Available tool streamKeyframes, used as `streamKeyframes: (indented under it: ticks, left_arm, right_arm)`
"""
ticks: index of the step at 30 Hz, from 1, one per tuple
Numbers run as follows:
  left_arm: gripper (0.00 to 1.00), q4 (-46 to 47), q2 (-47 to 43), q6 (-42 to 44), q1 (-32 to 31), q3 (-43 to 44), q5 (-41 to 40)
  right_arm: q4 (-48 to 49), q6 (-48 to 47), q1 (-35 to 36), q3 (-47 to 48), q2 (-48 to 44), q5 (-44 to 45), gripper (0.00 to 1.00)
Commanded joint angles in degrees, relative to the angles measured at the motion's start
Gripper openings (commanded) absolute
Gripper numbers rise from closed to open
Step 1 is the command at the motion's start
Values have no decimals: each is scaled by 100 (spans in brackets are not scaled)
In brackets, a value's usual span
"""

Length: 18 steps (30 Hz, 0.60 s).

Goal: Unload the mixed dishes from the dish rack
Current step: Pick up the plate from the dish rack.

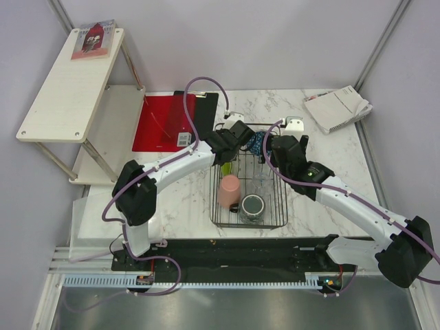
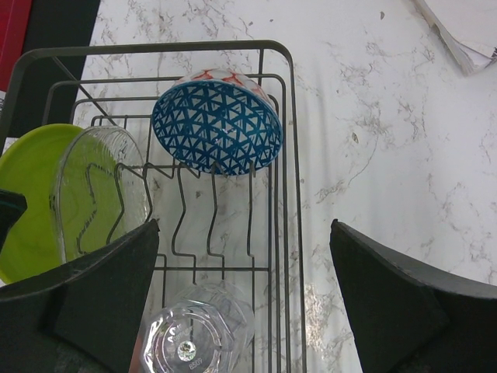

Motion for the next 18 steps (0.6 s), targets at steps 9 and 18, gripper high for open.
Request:
streamKeyframes:
  ticks: [9, 18]
  left_arm:
    - [2, 199, -269, -480, -20, -285, -473]
    - [2, 191, -691, -331, -82, -39, -535]
  right_arm:
    - [3, 141, 20, -59, 32, 21, 98]
    - [12, 194, 20, -67, 85, 4, 98]
